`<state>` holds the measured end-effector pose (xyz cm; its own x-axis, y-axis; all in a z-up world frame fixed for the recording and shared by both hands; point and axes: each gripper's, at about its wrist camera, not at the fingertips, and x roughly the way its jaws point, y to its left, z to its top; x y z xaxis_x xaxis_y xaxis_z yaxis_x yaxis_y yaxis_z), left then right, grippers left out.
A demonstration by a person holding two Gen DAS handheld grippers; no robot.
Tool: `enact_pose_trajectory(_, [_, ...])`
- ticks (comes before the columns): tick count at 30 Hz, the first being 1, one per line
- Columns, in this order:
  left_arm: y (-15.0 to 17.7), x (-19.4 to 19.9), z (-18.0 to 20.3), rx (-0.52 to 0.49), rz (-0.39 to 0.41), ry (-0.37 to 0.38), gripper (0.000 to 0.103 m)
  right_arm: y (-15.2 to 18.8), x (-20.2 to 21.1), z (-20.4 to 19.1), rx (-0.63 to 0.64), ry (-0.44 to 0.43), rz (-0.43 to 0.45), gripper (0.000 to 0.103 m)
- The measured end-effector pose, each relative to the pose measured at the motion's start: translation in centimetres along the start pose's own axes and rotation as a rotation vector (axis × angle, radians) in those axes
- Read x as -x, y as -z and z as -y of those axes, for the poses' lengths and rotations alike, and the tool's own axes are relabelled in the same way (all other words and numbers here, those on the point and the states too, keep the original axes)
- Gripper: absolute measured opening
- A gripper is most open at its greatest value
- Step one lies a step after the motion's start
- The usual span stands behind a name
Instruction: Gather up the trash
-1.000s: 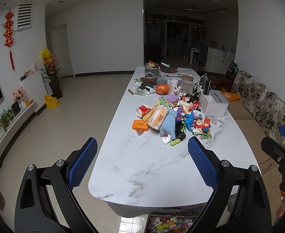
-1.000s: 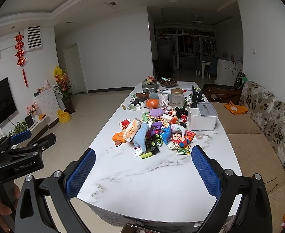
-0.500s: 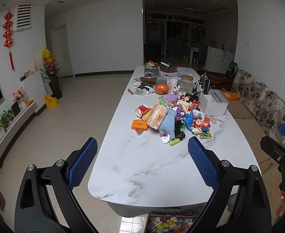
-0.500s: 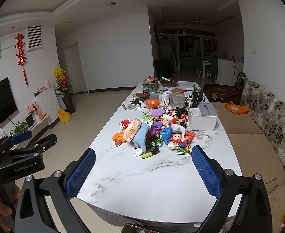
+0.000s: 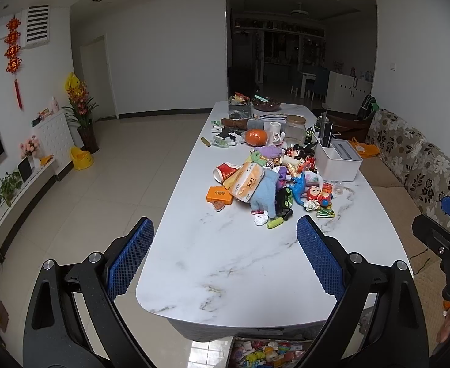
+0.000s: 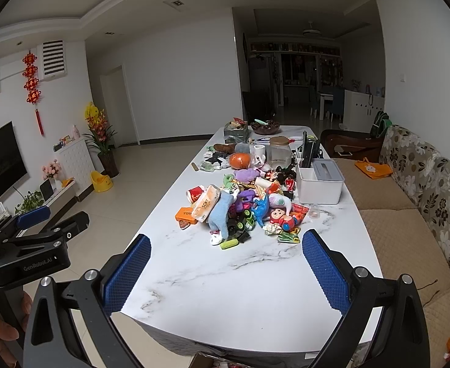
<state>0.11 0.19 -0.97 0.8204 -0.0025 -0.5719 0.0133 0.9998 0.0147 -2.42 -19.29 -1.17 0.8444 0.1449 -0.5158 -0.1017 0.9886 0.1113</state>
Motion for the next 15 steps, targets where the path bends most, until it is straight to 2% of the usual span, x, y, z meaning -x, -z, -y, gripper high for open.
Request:
enact_pose_trajectory(7, [0.1, -0.1, 0.1, 0.001, -0.003, -0.002, 0.092, -0.1, -0.8, 0.5, -0.005, 0.006, -0.021, 0.098])
enact_pose_trajectory(10, [0.8, -2.0, 0.6, -0.001, -0.016, 0.031, 0.092, 0.3, -1.5, 1.2, -0.020, 0.021, -0.047, 0.098])
enact_pose_trajectory(12, [2.0, -5.5, 1.6, -0.041, -0.076, 0.061, 0.092, 1.0, -2.1, 2.0, -0.042, 0.040, -0.074, 0.098])
enact_pose_trajectory(15, [4.4, -11.4, 3.3, -0.094, -0.222, 0.108, 0.092, 2.8, -2.8, 3.6, -0.093, 0.070, -0.127, 0.098])
